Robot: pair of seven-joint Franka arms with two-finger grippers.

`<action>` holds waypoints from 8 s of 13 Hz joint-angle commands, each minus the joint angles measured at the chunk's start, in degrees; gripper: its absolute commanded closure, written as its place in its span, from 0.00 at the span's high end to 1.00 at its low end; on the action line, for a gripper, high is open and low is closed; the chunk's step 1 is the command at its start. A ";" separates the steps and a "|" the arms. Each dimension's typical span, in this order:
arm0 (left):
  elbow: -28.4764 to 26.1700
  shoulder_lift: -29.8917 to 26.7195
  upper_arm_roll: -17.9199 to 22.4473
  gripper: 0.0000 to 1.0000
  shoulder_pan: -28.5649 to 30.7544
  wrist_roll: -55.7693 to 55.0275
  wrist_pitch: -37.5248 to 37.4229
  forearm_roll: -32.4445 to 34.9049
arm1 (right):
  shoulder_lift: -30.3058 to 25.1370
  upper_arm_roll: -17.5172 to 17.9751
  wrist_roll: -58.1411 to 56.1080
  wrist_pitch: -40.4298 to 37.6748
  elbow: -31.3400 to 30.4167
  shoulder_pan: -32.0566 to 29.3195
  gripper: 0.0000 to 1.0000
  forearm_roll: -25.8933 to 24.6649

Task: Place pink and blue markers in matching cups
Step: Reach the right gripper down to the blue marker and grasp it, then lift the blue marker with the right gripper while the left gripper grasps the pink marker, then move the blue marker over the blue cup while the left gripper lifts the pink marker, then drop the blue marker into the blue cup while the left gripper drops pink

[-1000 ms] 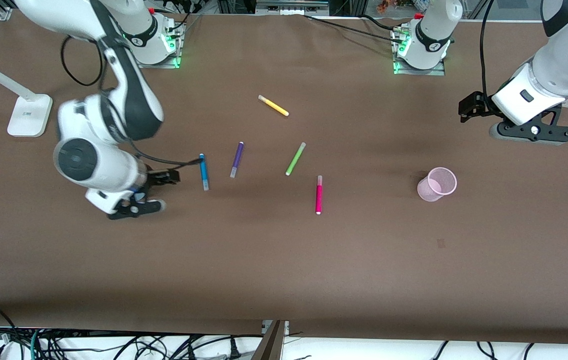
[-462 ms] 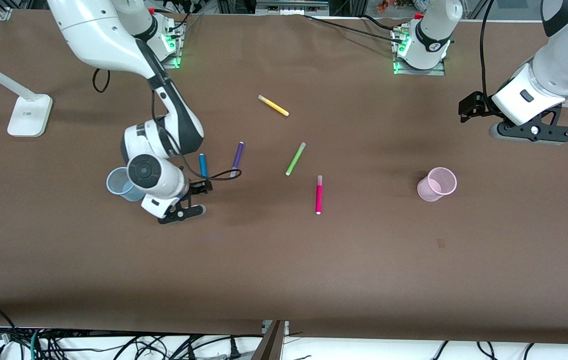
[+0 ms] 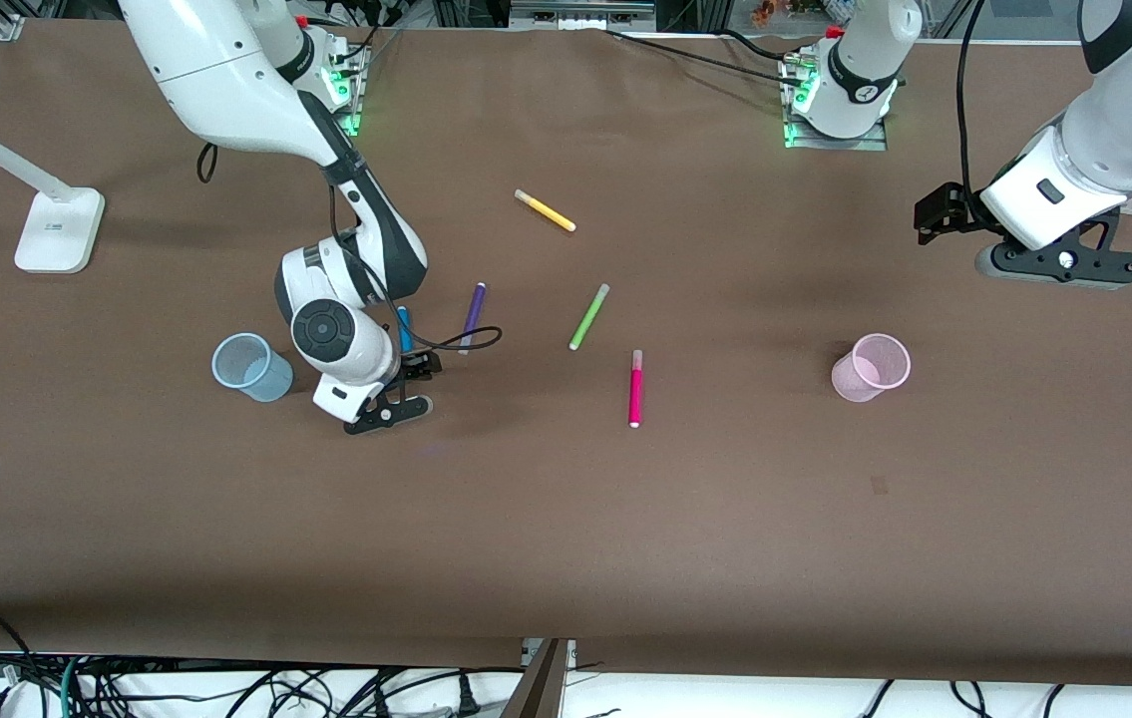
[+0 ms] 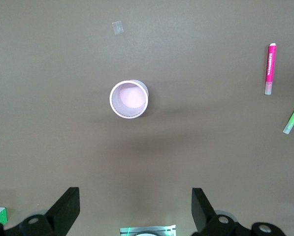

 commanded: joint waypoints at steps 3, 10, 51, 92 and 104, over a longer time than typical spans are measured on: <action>0.07 -0.14 -0.58 1.00 0.08 0.42 -0.75 -1.14 | -1.33 0.02 -1.00 0.75 -2.02 0.13 0.66 -0.64; -0.81 3.27 -7.24 1.00 -0.45 -10.01 4.16 -3.60 | -1.25 0.20 -0.92 0.84 -1.85 0.91 0.04 -0.55; 1.92 45.03 -11.39 0.00 -17.15 -40.45 49.79 24.96 | -12.32 -1.29 -107.87 -29.40 1.76 -27.56 0.04 38.82; -17.95 29.11 -19.65 0.00 37.51 107.89 29.58 -33.04 | -39.47 -4.10 -5.22 -41.34 6.24 -20.71 1.00 0.41; -15.22 28.17 -19.74 1.00 38.57 106.43 29.14 -33.31 | -36.84 -4.55 -5.13 -42.67 8.44 -20.71 1.00 -0.64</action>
